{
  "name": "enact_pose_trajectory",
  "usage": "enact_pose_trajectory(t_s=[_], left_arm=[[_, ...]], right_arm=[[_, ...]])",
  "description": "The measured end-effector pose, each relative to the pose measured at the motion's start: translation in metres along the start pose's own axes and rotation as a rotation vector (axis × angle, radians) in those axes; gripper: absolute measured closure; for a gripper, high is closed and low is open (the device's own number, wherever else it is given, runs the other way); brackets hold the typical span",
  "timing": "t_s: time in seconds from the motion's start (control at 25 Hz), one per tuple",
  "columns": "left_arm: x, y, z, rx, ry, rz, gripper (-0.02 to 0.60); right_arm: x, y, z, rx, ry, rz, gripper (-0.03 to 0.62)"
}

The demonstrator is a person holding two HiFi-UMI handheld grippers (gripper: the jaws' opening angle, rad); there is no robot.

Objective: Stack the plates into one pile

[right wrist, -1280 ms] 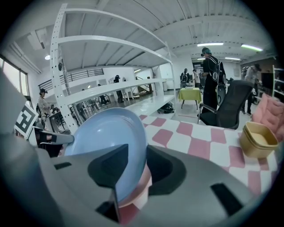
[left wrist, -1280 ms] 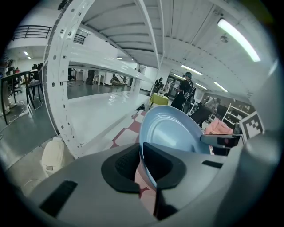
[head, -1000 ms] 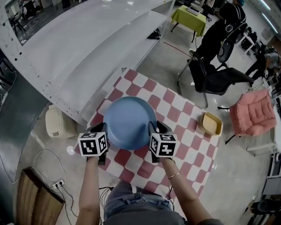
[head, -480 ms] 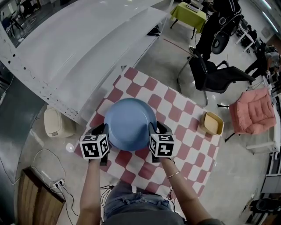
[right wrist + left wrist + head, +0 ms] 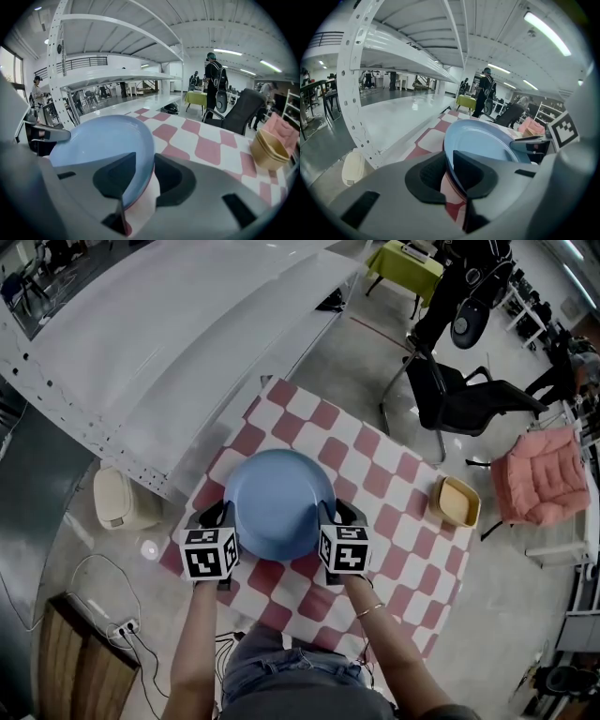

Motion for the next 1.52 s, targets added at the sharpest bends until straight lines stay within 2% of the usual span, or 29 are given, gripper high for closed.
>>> enact_pose_trajectory(t_s=[0.28,0.52,0.88,1.36,1.52], left_arm=[[-0.001,0.003,-0.002,0.025,-0.012,-0.041,0.509],[-0.001,0.004,-0.003,0.059,-0.016,-0.043,0.491],[-0.009,0.002,0.001,0.078,-0.014,-0.095,0.476],[-0.031,-0.014,-0.007,0.074,-0.011,-0.213,0.524],[-0.041,-0.013,-0.014,0.072,-0.013,-0.242,0.546]], right_arm=[[0.003,0.005,-0.001,0.021,0.01,-0.002,0.47],[0.004,0.01,-0.004,0.046,0.042,-0.007,0.469],[-0.008,-0.002,-0.008,0.077,0.078,-0.104,0.469],[-0.041,-0.022,0.005,0.069,0.023,-0.208,0.483],[-0.059,-0.027,0.008,0.053,-0.013,-0.264,0.523]])
Point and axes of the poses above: the fingertips, and each gripper's own axes: x forward along the fingers, z to its left, y out of its underside, the point moved 6 cm from there along -x, backward along the fingers, and after that the axes turned 1 degree about -x, right-handed, at the moved point
